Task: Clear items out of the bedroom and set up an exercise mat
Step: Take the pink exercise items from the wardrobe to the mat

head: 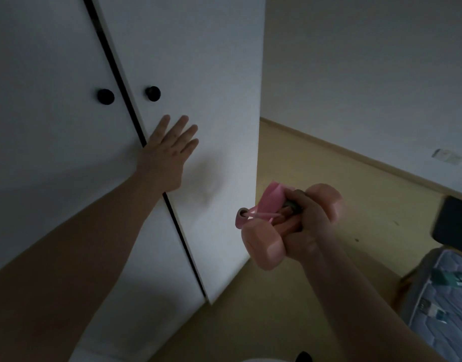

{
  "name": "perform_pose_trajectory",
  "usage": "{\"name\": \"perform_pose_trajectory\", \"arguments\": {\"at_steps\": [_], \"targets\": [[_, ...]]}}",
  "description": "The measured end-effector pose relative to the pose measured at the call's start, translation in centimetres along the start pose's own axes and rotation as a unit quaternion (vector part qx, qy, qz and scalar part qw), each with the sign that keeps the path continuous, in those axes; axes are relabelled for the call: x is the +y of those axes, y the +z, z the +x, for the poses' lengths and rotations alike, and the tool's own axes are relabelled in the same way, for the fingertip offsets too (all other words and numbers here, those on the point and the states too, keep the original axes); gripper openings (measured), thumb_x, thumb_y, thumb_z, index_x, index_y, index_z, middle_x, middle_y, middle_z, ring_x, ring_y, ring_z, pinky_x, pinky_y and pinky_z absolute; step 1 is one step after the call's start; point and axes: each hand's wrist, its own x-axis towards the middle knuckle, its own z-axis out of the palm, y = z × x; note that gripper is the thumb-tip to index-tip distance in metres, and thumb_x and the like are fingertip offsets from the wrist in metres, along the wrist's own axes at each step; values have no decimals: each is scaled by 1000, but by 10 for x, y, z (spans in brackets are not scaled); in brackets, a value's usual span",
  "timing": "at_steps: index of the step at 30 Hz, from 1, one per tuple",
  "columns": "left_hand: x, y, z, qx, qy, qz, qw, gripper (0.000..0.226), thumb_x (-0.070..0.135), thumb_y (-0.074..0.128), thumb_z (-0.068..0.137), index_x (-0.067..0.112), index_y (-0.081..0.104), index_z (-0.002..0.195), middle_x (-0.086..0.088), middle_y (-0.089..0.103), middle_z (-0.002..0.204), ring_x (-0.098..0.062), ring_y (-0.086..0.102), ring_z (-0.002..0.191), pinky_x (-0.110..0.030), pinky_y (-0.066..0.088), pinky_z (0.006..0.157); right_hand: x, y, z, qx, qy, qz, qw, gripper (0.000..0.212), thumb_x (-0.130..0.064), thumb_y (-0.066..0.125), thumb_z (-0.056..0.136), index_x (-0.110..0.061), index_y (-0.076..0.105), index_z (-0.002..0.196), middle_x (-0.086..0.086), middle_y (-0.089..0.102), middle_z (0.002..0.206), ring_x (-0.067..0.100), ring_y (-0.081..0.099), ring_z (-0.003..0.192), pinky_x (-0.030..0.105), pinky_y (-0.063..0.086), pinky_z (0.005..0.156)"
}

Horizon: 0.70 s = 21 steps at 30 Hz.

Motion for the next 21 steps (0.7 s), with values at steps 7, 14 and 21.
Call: {"name": "perform_pose_trajectory", "arguments": {"at_steps": [7,14,21], "targets": [[-3,12,16,-54,-28,-92,994,92,39,58,84,23,6,159,-3,-12,166,-26,-17,151,-56,-16,117,-19,5,20,-9,24,-9,1000,27,-11,71,84,-21,53,67,-7,49,58,5,49,44,20,45,45],[18,-15,30,-141,-69,-42,987,80,42,41,90,23,6,159,-8,-10,166,-40,-20,148,-70,-24,106,-56,-12,42,-15,30,21,999,28,-10,76,69,-22,51,67,-8,47,60,5,47,47,21,47,47],[100,-124,100,-144,-124,-568,801,31,38,62,90,13,76,102,-9,73,107,-26,65,105,-30,48,88,-112,-35,56,-22,-8,21,999,33,-9,71,75,-23,45,61,-6,43,54,5,43,42,19,43,42]]}}
